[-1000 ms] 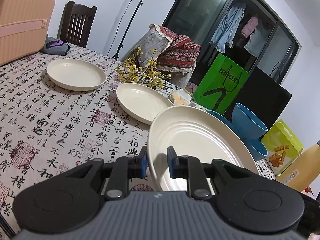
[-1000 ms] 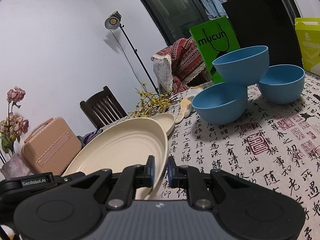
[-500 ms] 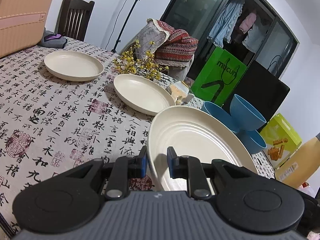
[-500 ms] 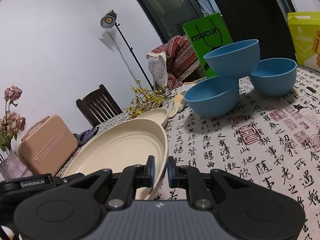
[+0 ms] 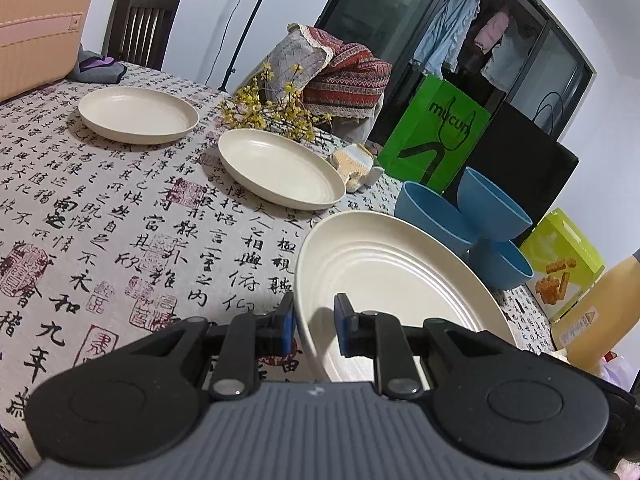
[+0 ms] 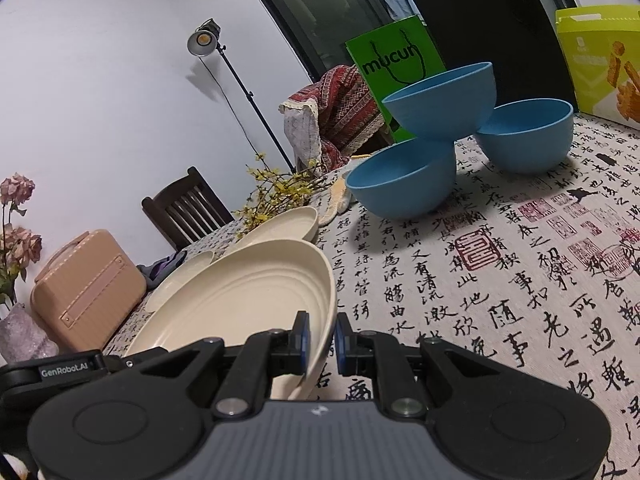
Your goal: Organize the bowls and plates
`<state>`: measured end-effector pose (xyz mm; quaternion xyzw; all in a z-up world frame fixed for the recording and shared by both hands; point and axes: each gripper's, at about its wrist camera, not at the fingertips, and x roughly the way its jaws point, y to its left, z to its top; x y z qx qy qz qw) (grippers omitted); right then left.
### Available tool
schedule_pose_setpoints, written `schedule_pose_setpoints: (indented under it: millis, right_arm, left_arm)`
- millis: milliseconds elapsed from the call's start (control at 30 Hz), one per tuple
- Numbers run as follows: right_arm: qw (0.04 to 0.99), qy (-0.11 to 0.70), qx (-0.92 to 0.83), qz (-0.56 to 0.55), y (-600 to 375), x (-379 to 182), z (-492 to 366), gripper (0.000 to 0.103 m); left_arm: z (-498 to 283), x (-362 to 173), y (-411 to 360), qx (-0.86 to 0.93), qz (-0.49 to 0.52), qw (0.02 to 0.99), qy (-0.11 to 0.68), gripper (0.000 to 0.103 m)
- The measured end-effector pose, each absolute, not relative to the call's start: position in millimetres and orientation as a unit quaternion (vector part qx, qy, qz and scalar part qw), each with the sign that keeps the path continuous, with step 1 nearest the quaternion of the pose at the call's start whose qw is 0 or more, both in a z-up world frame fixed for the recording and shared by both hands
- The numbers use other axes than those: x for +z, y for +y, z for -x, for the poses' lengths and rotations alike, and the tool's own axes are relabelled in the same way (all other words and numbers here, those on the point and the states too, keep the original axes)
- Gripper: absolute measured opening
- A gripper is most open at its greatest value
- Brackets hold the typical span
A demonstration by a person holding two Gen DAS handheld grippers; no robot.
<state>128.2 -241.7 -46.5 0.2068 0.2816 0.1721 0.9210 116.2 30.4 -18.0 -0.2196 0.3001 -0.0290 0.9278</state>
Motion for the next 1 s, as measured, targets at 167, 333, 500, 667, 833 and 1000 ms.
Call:
schedule_pose_setpoints:
  millis: [167,333,500,667,833,1000]
  right_arm:
    - [0.921,0.285,0.169,-0.207,-245.1,-51.5,-127.2,0.013]
    - [0.92,0.289,0.166,-0.207,-247.8,-57.0,-127.1,0.013]
    - [0.919,0.293,0.162,-0.208,-251.4,-61.0,-127.6,0.013]
    - [0.919,0.295,0.159,-0.208,-253.9,-63.9,-127.2,0.013]
    - [0.919,0.298,0.157,-0.207,-256.1,-67.2,-127.3,0.013]
    - [0.919,0.3,0.155,-0.206,-257.8,-69.8,-126.7,0.013]
  left_arm:
    - [-117.5,-22.9,27.3,-0.03,0.218,0.926,0.305,0.019]
    - [-119.4,-28.2,24.6,-0.032,0.217,0.925,0.312,0.019]
    - [-120.3,-31.6,21.0,-0.034,0.213,0.924,0.315,0.019]
    - [-121.9,-35.2,19.1,-0.036,0.213,0.923,0.319,0.019]
    - [-122.6,-39.1,16.6,-0.038,0.211,0.922,0.323,0.019]
    - [-123.9,-42.5,14.4,-0.038,0.208,0.921,0.327,0.019]
